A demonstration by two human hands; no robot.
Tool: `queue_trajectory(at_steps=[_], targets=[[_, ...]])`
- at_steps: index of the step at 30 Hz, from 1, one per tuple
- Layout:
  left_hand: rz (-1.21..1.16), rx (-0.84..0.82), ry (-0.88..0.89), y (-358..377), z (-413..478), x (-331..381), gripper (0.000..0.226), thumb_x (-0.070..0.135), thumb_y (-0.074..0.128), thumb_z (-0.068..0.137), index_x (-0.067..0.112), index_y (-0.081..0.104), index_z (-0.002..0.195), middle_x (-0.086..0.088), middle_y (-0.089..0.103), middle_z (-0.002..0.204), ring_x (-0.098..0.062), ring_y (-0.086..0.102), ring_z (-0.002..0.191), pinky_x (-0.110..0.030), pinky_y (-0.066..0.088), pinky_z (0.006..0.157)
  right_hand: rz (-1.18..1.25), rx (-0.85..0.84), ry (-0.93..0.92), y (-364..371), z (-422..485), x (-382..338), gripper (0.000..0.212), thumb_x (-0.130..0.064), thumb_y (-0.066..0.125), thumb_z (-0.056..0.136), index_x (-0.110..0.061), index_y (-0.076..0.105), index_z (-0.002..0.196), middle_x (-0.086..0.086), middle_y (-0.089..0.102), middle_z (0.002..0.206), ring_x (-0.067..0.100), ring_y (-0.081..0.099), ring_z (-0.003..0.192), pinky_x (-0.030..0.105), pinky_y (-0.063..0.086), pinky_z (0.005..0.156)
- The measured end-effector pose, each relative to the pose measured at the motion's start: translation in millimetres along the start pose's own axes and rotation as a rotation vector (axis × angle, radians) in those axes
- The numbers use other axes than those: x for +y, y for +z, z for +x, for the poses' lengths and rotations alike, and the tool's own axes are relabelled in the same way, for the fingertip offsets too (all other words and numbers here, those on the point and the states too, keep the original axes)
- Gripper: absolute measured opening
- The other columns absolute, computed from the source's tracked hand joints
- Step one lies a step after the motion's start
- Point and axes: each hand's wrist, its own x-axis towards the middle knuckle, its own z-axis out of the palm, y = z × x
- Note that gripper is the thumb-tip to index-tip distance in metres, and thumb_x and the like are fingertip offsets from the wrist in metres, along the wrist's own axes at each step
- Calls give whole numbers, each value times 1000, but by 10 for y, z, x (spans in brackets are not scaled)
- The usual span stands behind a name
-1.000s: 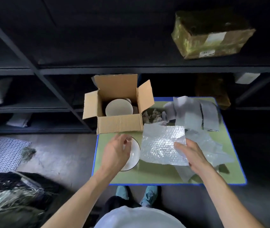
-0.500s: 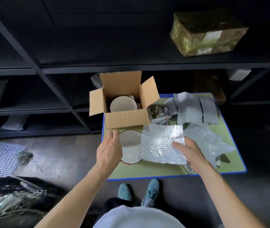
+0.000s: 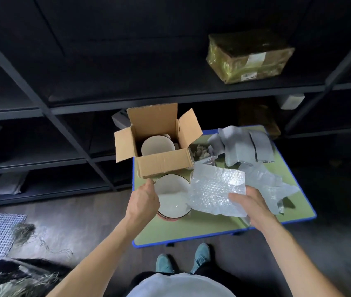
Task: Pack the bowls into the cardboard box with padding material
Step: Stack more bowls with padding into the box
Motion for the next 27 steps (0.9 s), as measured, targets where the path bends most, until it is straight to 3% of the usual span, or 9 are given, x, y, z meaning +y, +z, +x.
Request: queue_trajectory(at_steps=[4, 9, 12, 14, 16, 18, 20, 23, 27], targets=[[-88, -2, 10, -133, -26, 1, 16, 6, 38, 91, 13, 43, 104, -5, 56, 65, -30, 60, 60, -40, 48, 56, -31, 79, -13, -59, -24, -41, 21, -7, 66, 91, -10, 57, 109, 2, 66, 101, 16, 62, 87, 29, 49, 68], [-153, -54, 56, -332, -47, 156, 21, 13, 39, 93, 16, 47, 112, -7, 64, 72, -25, 65, 61, -39, 55, 58, -95, 93, -22, -83, -100, -60, 17, -4, 63, 88, -21, 66, 90, 3, 72, 95, 17, 66, 86, 29, 51, 70], [-225, -81, 129, -411, -67, 362, 17, 13, 39, 96, 20, 47, 110, -2, 66, 71, -13, 64, 49, -26, 50, 46, -114, 30, -24, -31, -153, -69, 14, -12, 64, 89, -24, 63, 96, 0, 69, 100, 14, 62, 92, 34, 50, 76], [-267, -101, 158, -424, -76, 512, 16, 14, 40, 97, 22, 47, 110, -2, 68, 70, -13, 65, 48, -24, 49, 47, -146, 0, 10, 20, -170, -78, 11, -14, 60, 86, -14, 63, 96, 7, 66, 99, 22, 61, 93, 41, 49, 83], [-334, -126, 170, -404, -76, 642, 15, 14, 41, 98, 22, 48, 108, -2, 68, 67, -13, 64, 47, -18, 45, 43, -180, -26, 15, 63, -162, -88, 23, -18, 57, 80, -4, 62, 97, 10, 65, 93, 26, 57, 86, 41, 50, 80], [-369, -141, 179, -381, -76, 744, 13, 14, 41, 98, 21, 48, 106, -2, 67, 68, -11, 63, 45, -16, 41, 41, -181, -101, -15, 96, -163, -90, 28, -27, 60, 78, -10, 68, 98, 8, 71, 94, 21, 61, 88, 43, 54, 85], [-369, -148, 190, -348, -76, 795, 13, 15, 42, 98, 20, 48, 108, -1, 67, 71, -10, 63, 46, -21, 47, 44, -91, -160, -49, 125, -235, -134, 19, -22, 59, 92, -17, 73, 104, 3, 76, 103, 17, 68, 99, 37, 53, 91], [-325, -156, 192, -281, -62, 809, 16, 19, 43, 96, 27, 46, 111, 1, 68, 74, -12, 65, 50, -35, 57, 60, 79, -174, -30, 115, -272, -146, 31, -3, 47, 97, -13, 75, 105, 7, 76, 107, 17, 70, 99, 29, 55, 84], [-362, -199, 207, -273, -56, 852, 16, 15, 42, 97, 24, 45, 110, -4, 69, 72, -15, 66, 48, -38, 57, 56, 212, -189, 14, 87, -279, -133, 30, -23, 60, 82, -12, 76, 105, 12, 74, 110, 26, 69, 102, 42, 54, 84]])
